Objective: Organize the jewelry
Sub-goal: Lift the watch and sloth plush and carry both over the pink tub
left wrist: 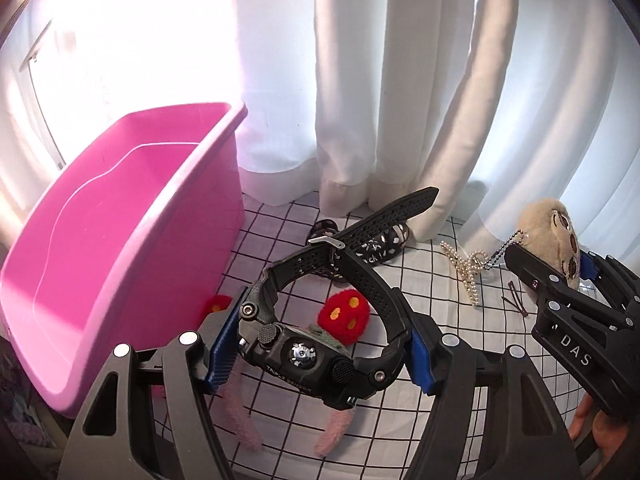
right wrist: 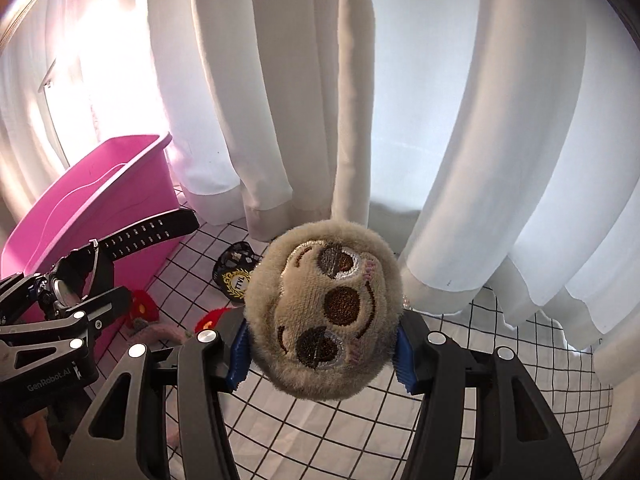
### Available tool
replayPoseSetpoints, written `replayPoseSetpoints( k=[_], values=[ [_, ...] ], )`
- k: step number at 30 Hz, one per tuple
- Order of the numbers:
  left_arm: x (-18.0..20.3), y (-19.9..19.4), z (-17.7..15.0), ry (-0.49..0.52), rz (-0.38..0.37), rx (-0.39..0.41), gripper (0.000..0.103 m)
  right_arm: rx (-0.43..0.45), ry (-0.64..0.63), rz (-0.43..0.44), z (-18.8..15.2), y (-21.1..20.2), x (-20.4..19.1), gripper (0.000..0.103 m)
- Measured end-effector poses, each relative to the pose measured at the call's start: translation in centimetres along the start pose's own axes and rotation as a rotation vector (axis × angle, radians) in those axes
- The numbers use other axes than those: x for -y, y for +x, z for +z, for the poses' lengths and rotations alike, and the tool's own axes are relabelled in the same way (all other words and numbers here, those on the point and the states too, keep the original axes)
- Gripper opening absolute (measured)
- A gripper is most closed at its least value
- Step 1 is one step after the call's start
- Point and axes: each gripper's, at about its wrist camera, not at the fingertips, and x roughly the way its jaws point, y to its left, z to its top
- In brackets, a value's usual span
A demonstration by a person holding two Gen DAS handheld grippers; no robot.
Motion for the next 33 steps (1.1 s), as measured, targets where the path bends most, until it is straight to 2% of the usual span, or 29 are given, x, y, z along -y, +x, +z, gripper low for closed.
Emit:
replayPoseSetpoints(
  k=[8,14,20,24,33],
  values=[
    [-7.6,-3.6,3.3,-0.091,0.080,0.078,0.066,0.095,-0.114,0.106,6.4,-0.6,-7.6,0.054],
    [-14.4,-4.8,4.5,-0.175,0.166,0.092,0.066,0.122,-0.203,0.210,10.0,-0.1,-14.9,0.054],
    [-20.9,-5.2,4.5,-0.255,0.240,0.082,0.066,0.091,-0.271,0.294,11.8,2.0,-21.5,0.054],
    [-23.9,-3.6,4.6,-0.299,0.280,0.053,0.066,0.052,-0.307,0.317,12.5,4.1,-25.1,0.054],
    [-27.4,0.5,4.7,-0.349,0.278,-0.045,0.066,-0.076,-0.345,0.317,13.6,9.3,-28.6,0.054]
  ],
)
